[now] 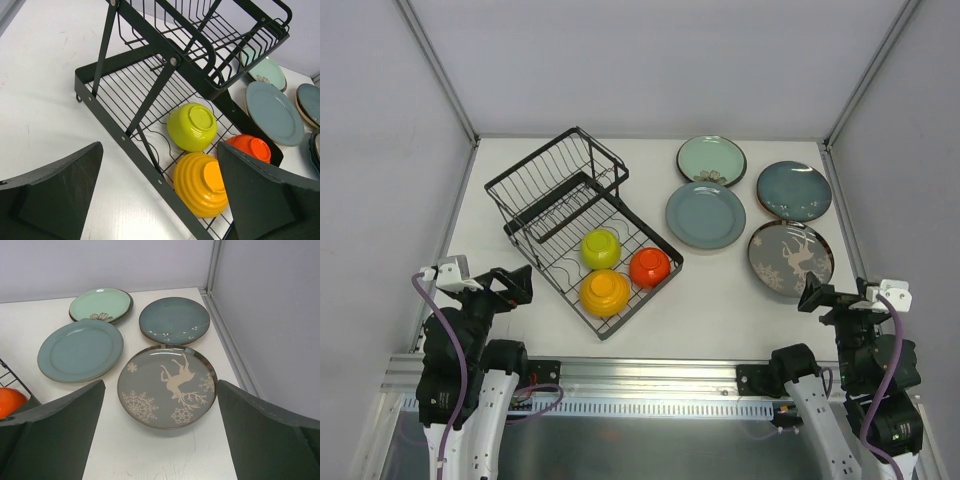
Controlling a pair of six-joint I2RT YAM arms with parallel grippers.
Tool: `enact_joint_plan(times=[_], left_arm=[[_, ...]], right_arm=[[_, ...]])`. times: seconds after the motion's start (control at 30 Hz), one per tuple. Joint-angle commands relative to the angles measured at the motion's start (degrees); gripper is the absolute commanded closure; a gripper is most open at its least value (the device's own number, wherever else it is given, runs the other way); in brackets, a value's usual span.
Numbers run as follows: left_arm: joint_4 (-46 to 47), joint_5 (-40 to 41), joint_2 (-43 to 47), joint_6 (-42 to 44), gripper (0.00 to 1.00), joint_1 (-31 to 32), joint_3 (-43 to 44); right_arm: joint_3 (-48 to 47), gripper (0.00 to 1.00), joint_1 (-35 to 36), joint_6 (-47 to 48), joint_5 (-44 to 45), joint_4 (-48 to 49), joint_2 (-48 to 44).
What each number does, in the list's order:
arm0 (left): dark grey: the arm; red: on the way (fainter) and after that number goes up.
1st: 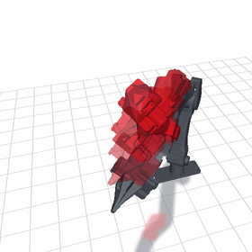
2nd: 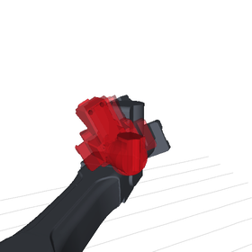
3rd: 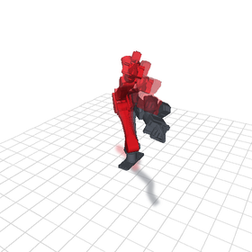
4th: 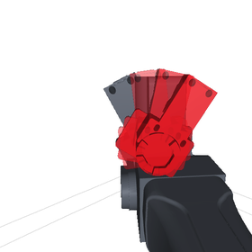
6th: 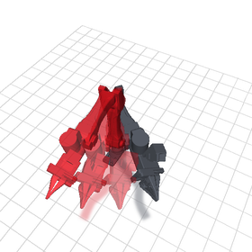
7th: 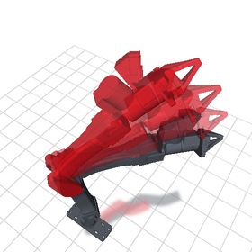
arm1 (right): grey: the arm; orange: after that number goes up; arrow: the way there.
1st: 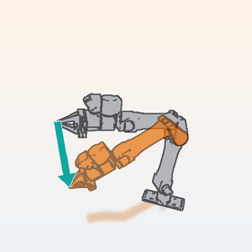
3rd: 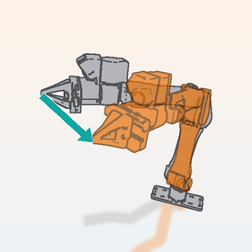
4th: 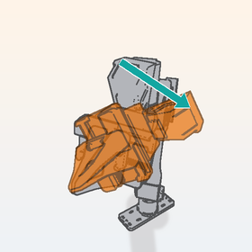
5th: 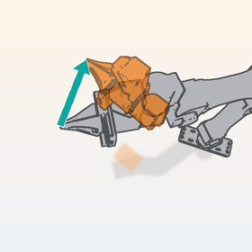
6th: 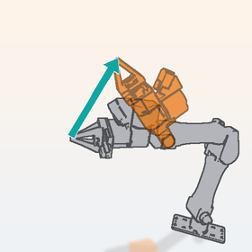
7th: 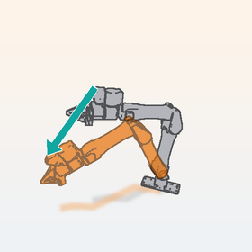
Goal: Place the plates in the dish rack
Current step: Grab a plate with the right arm
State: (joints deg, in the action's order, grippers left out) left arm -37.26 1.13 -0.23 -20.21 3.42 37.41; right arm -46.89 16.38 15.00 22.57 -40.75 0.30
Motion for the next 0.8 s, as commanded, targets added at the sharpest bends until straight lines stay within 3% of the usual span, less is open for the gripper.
enact_joint_plan(times=[0.0,0.23,0.57,0.67,0.77], left_arm=[[1.3,0.8,9.6,-0.8,0.01,0.4,-0.3],[1.3,0.7,9.6,-0.9,0.01,0.4,-0.4],[1.3,0.8,9.8,-0.9,0.01,0.8,-0.4],[1.3,0.8,9.7,-0.9,0.01,0.9,-0.4],[1.3,0.9,9.8,-0.9,0.01,1.1,-0.4]], right_arm=[[-1.2,0.0,0.3,-0.6,-2.3,2.0,-5.9],[-2.5,0.0,0.4,-0.4,-7.6,0.1,-2.1],[-7.2,0.0,0.3,-6.7,-4.4,-5.2,11.3],[-7.9,0.0,0.3,-9.7,-4.7,-5.9,15.1],[-7.8,0.0,0.3,-19.5,1.2,-8.4,19.5]])
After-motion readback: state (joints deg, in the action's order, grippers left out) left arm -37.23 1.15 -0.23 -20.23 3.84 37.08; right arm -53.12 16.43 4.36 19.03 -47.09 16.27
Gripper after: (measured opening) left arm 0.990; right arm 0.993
